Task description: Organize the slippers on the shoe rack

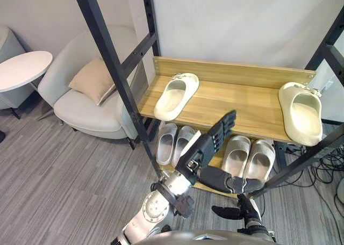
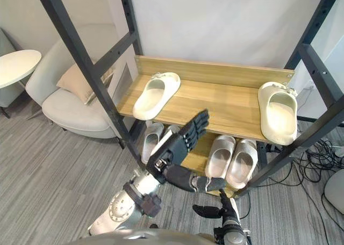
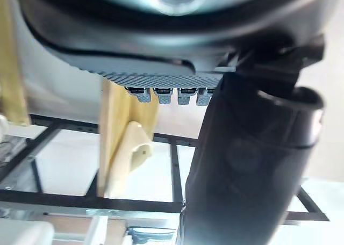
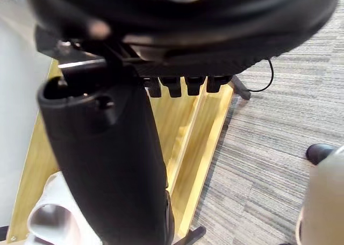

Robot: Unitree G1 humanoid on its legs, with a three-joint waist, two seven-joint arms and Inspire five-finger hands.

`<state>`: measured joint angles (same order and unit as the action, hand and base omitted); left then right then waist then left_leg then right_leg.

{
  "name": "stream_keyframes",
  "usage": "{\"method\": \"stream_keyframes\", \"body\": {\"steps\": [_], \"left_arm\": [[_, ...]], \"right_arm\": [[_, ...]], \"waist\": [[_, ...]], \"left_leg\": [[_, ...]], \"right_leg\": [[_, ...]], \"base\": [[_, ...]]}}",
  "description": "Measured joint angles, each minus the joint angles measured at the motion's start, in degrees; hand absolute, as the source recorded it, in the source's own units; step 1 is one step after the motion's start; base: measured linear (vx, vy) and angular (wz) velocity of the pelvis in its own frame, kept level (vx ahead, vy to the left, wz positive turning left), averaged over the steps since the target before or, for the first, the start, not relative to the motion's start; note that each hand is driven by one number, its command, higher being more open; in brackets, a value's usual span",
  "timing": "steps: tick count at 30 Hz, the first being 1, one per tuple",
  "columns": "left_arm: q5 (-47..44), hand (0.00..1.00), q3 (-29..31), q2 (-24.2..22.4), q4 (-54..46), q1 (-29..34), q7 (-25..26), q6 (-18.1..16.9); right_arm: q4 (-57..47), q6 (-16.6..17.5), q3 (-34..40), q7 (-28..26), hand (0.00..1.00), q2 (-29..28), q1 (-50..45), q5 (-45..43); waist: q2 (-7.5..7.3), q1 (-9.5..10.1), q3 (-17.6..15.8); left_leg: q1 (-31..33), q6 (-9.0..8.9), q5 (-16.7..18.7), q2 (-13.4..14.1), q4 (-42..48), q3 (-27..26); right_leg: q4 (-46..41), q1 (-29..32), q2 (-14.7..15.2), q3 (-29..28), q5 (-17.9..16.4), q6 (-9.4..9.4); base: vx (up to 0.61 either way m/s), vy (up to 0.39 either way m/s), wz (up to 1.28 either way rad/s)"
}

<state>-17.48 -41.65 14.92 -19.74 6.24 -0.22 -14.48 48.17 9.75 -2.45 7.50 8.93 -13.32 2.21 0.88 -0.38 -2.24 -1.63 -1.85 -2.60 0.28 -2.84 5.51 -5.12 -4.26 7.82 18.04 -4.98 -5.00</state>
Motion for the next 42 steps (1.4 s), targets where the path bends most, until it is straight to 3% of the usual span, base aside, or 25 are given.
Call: {"method": "stream_keyframes", "body": {"steps": [8,20,26,30,42], "left_arm": [[2.6,1.0,5.5,-1.2,-3.8,-4.2,5.1,-1.2],[13.2,1.0,15.6,0.4,-3.4,-16.3,11.4,-1.8],[19.0,1.0,19.9,4.3,3.9,-23.2,12.6,-1.8],[23.8,1.0,20.7,9.9,10.8,-27.3,12.6,-1.5],[34.5,1.0,25.8,19.7,17.3,-31.5,10.1,0.2]], "right_arm": [[0.1,0.0,0.0,-0.1,1.0,0.4,-1.5,0.0],[0.1,0.0,-1.0,-1.4,1.0,0.7,-1.5,0.1],[0.1,0.0,-1.0,-2.5,1.0,0.6,-1.5,0.1],[0.0,0.0,-1.0,-3.1,1.0,0.7,-1.5,0.1],[-1.6,0.0,-0.9,-3.9,1.0,0.6,-1.4,0.3]], "waist": [[-0.45,-0.01,0.6],[-0.7,-0.15,0.5],[-1.02,-0.39,0.6],[-1.24,-0.93,0.4],[-2.52,-2.24,-0.4]], "left_leg": [[-0.5,0.0,0.0,0.0,0.1,0.1],[-0.6,0.01,0.0,0.0,0.0,0.2],[-0.7,0.01,0.0,-0.1,-0.1,0.3],[-0.8,0.01,0.0,0.0,-0.3,0.1],[-0.6,0.0,0.0,-0.2,-0.6,-0.3]], "right_leg": [[-0.2,-0.6,0.0,0.0,0.0,0.08],[-0.2,-0.6,-0.1,0.1,-0.1,0.14],[-0.2,-0.7,0.0,0.1,-0.1,0.15],[-0.2,-0.3,-0.1,-0.2,-0.1,0.16],[0.1,0.2,-0.1,-0.8,-0.1,0.16]], "base": [[0.0,0.0,0.0],[0.0,0.0,0.0],[0.0,0.0,0.0],[0.0,0.0,-0.02],[0.0,0.0,-0.02]]}}
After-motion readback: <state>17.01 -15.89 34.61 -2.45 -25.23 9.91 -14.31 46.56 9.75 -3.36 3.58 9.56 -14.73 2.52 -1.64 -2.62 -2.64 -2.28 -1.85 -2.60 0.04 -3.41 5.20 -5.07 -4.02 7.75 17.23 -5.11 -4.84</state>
